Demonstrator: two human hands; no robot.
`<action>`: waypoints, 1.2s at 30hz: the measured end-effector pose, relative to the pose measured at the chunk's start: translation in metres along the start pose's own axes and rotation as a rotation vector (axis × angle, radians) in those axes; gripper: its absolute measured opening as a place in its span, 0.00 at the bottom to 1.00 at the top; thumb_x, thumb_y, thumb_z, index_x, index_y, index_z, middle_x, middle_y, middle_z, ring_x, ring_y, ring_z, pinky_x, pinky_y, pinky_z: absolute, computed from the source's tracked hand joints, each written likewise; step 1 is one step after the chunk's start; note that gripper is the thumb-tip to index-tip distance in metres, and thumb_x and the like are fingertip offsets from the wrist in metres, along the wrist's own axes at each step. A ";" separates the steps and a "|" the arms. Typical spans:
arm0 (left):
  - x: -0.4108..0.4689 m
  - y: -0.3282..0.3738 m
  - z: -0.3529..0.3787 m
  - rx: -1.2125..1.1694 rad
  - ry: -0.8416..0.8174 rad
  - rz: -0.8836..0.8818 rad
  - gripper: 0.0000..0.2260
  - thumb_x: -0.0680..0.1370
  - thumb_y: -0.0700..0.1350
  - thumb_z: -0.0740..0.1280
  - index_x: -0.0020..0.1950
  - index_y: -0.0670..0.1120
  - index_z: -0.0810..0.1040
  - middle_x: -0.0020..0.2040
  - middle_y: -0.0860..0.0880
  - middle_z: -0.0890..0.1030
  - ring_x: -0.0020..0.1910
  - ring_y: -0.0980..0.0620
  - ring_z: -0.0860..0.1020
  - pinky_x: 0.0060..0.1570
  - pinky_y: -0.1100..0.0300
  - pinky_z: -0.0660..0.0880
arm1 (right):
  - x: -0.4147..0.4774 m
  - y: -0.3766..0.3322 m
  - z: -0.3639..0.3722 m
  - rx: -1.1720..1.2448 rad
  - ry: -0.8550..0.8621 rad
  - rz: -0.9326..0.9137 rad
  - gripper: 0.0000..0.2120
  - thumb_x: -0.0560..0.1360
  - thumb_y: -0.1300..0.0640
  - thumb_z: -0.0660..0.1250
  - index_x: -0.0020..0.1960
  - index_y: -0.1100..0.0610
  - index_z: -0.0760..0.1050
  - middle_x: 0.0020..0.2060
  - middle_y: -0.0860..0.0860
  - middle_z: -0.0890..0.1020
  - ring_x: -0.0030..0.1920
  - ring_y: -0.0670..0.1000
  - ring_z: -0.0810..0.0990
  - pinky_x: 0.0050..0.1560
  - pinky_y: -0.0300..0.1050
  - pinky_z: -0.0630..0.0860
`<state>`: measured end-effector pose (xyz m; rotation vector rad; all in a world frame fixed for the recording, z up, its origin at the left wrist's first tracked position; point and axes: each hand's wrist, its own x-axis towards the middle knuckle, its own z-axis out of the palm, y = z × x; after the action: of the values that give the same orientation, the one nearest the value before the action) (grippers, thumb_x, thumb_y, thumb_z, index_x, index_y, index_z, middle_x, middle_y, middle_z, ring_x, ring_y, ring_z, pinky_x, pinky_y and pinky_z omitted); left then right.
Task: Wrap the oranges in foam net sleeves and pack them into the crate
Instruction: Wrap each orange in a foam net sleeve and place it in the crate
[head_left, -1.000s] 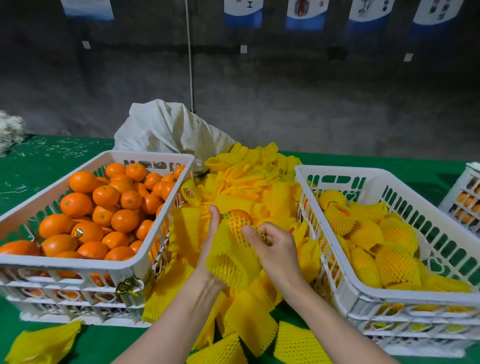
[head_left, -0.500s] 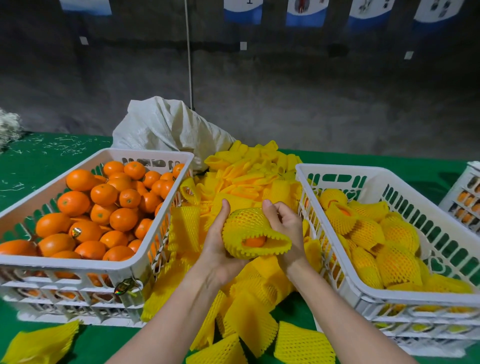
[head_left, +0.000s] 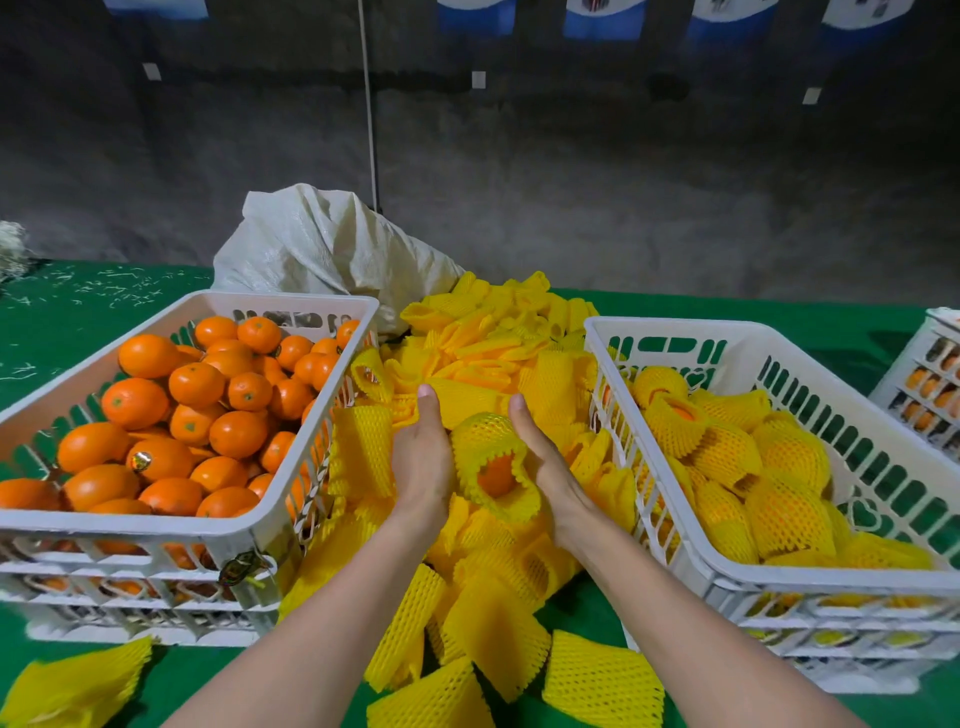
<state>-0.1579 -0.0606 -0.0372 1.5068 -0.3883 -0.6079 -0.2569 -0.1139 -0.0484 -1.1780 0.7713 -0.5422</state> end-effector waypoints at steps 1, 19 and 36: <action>0.002 -0.003 -0.002 0.041 0.004 0.065 0.25 0.80 0.62 0.52 0.29 0.49 0.60 0.25 0.53 0.62 0.27 0.51 0.61 0.30 0.54 0.57 | 0.001 0.002 0.002 0.047 0.016 0.005 0.51 0.56 0.26 0.62 0.74 0.47 0.60 0.72 0.52 0.66 0.70 0.56 0.66 0.70 0.59 0.63; 0.006 -0.021 0.006 -0.249 -0.108 0.003 0.21 0.80 0.57 0.55 0.37 0.45 0.75 0.31 0.49 0.80 0.30 0.53 0.80 0.29 0.64 0.75 | 0.008 0.011 0.005 0.379 0.109 -0.028 0.14 0.79 0.44 0.52 0.62 0.41 0.69 0.49 0.51 0.79 0.46 0.53 0.78 0.44 0.46 0.73; -0.006 -0.002 -0.013 -0.267 -0.679 -0.428 0.25 0.79 0.62 0.57 0.36 0.51 0.87 0.41 0.44 0.85 0.38 0.44 0.84 0.36 0.51 0.82 | -0.011 -0.001 -0.011 -0.031 0.081 -0.354 0.11 0.75 0.49 0.64 0.47 0.56 0.79 0.46 0.58 0.79 0.50 0.40 0.78 0.40 0.42 0.75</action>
<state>-0.1547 -0.0466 -0.0388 1.0959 -0.4773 -1.4646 -0.2724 -0.1125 -0.0464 -1.3372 0.6434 -0.8772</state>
